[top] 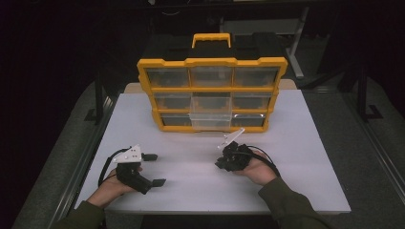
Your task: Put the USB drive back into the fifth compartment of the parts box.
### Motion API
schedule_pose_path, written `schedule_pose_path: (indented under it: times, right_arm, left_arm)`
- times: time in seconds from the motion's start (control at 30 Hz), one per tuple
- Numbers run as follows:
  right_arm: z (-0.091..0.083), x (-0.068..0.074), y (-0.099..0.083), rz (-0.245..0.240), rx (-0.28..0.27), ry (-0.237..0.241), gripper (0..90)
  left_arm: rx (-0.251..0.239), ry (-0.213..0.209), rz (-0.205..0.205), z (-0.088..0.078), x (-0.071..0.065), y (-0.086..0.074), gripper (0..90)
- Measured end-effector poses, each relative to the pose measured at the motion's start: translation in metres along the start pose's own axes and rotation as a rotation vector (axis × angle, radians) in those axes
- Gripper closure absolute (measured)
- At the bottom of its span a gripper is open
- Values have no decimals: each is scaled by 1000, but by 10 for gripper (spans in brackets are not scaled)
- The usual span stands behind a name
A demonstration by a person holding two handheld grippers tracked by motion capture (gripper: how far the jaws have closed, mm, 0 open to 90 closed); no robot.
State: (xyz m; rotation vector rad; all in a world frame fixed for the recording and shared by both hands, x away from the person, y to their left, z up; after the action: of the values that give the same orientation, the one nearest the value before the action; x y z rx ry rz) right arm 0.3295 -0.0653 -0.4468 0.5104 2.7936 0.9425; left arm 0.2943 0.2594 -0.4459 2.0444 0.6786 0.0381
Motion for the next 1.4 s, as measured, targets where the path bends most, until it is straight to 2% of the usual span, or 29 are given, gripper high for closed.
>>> schedule_pose_path:
  times: [0.57, 1.4]
  right_arm:
    - [-18, -11, -5, 19, -21, 11, 777]
    - [-49, -27, -9, 51, -62, -21, 777]
  left_arm:
    - [5, -3, -5, 0, 0, 0, 9]
    - [0, -3, -6, 0, 1, -2, 10]
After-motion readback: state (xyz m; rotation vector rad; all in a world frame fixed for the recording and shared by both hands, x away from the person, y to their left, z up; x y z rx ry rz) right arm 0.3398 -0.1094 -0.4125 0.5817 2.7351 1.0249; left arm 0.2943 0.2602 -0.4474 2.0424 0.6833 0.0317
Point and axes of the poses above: each handheld gripper's, and its own axes: z roughly forward along the jaws, y roughly out of its top, x roughly to its left, the point moved 2 cm from there along z, roughly forward along the jaws, and after that the axes turned 9 degrees about -z, right-handed, at the moved point
